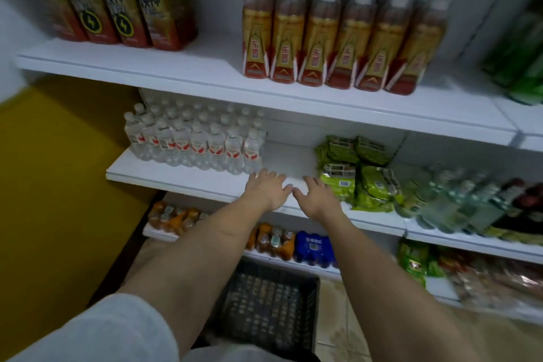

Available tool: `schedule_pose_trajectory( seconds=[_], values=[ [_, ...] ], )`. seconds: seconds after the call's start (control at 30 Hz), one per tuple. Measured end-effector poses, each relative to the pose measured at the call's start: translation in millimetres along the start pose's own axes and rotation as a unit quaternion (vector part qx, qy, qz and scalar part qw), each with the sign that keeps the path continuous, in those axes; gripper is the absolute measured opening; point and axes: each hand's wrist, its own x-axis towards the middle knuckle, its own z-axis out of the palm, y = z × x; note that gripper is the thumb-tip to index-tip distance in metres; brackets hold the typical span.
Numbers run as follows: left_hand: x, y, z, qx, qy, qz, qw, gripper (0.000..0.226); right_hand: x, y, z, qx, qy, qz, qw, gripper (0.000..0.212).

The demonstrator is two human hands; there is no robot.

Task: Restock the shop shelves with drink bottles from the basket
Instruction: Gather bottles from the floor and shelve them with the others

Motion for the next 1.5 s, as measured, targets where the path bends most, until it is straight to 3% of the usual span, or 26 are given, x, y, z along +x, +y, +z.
schedule_pose_trajectory(
  seconds=[0.2,0.47,0.67,0.9,1.17,1.33,1.5],
  values=[
    [-53.1,68.2,18.1,0.021,-0.026,0.059,0.998,0.062,-87.6,55.7,3.8,0.015,0.014,0.077,0.997,0.065],
    [-119.1,107.7,83.5,0.048,-0.077,0.165,0.982,0.061,-203.5,100.2,46.3,0.069,0.021,0.192,0.979,0.072],
    [-156.5,141.5,135.6,0.082,-0.128,0.246,0.957,0.060,-304.3,136.2,83.6,0.112,0.037,0.308,0.944,0.065],
    [-199.1,246.5,169.1,0.174,-0.144,0.355,0.907,0.067,-403.3,195.9,90.1,0.173,0.107,0.400,0.894,0.066],
    [-244.0,401.2,242.1,0.204,-0.173,0.439,0.858,0.067,-502.9,318.4,120.3,0.277,0.156,0.492,0.810,0.069],
    [-249.1,489.5,330.9,0.169,-0.254,0.389,0.869,0.078,-550.0,401.8,147.7,0.376,0.190,0.528,0.738,0.072],
    [-261.0,546.0,406.7,0.143,-0.319,0.352,0.868,0.069,-584.4,464.6,186.8,0.434,0.204,0.572,0.666,0.062]
  ],
)
